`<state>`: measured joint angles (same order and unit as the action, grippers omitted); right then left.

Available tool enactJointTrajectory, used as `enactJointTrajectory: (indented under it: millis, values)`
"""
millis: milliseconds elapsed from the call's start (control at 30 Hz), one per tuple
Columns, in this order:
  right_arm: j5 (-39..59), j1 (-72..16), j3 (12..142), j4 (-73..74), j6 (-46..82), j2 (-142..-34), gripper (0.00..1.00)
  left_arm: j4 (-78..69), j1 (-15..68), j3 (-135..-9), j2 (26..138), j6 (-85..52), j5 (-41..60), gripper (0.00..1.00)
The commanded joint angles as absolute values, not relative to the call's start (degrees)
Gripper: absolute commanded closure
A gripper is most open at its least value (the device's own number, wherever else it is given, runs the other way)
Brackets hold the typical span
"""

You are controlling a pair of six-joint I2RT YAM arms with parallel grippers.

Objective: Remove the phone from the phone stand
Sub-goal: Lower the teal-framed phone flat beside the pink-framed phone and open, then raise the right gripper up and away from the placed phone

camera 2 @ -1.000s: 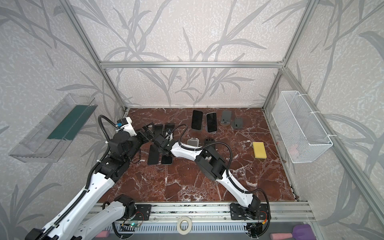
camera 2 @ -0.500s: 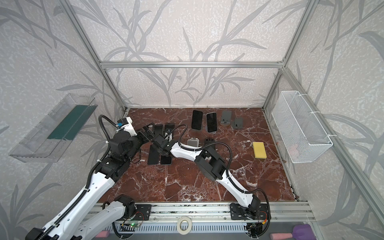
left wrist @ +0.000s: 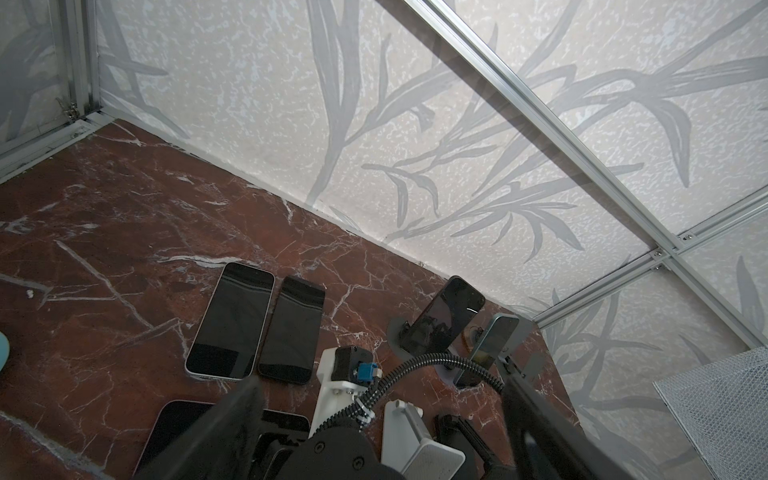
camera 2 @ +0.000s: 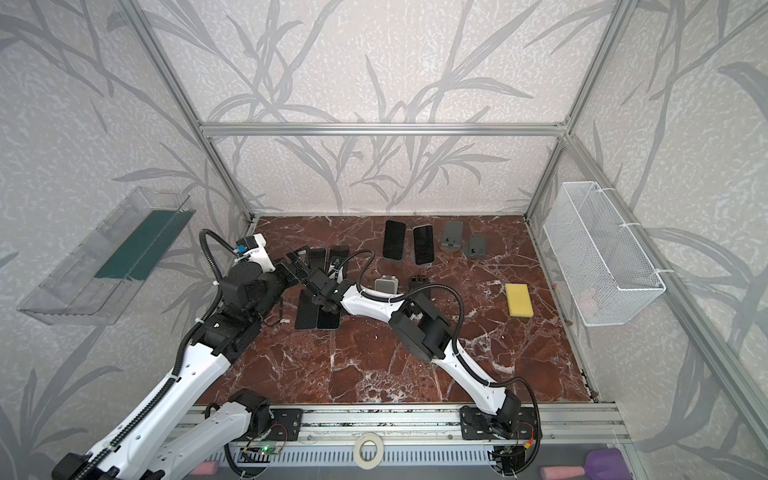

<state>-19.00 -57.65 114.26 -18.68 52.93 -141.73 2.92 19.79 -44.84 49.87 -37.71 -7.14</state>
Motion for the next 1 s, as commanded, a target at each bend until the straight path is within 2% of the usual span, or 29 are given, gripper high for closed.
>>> enactJointTrajectory:
  millis: [0, 467, 967]
  values:
    - [-18.1, -57.8, 111.9, -21.8, 53.4, -143.9, 0.25, 2.3, 19.4, -44.8, 49.6, -38.0, -7.2, 0.1]
    - [-23.2, -57.7, 109.8, -22.4, 50.5, -141.8, 0.23, 2.2, 19.4, -44.8, 49.9, -38.2, -7.0, 0.1]
    - [-24.1, -56.7, 111.3, -22.5, 51.7, -142.5, 0.22, 2.2, 19.4, -44.8, 49.9, -38.3, -6.7, 0.1]
